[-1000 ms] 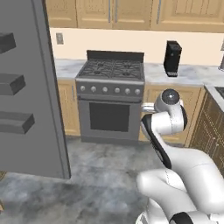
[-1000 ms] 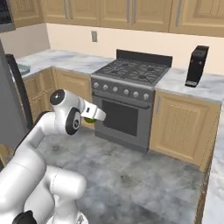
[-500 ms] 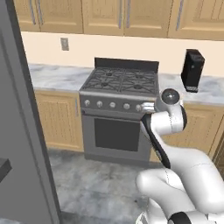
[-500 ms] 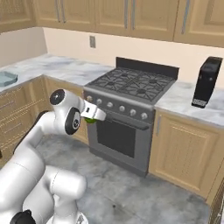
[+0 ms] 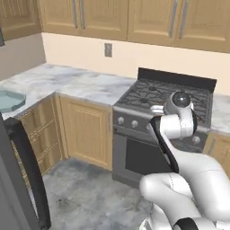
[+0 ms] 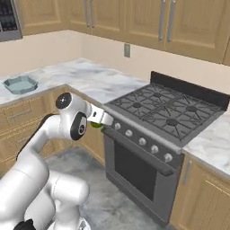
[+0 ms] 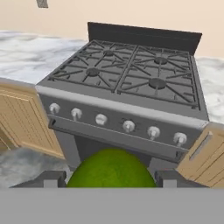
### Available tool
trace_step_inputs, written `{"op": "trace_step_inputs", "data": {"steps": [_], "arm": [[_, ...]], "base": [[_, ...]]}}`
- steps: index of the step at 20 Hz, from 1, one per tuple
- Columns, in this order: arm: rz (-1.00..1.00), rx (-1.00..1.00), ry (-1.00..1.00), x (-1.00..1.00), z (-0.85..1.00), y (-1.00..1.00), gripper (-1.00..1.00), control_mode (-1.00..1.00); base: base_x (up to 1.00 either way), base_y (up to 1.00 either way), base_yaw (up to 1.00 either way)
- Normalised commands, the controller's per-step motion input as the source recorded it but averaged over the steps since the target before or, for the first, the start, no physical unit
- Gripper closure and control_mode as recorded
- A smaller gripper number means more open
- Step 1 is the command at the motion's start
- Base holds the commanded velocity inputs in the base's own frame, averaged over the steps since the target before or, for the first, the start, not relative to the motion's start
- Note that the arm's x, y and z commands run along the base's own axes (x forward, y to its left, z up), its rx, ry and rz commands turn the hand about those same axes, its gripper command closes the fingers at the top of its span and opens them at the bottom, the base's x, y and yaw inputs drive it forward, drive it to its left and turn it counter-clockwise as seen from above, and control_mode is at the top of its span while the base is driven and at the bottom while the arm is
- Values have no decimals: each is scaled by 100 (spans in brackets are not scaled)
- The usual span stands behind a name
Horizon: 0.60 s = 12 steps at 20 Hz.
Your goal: Place one lime and one steak in each tupperware on the nearby counter, to pack two identical lunches.
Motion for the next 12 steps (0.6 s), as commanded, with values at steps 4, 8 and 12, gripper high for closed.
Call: {"op": "trace_step_inputs", "data": {"steps": [4,8,12], "arm": [[0,0,0,0,0,0,100,100],[0,0,0,0,0,0,100,100],[0,0,0,0,0,0,100,100]], "base": [[100,-13,59],[100,-8,63],[84,0,65]]}}
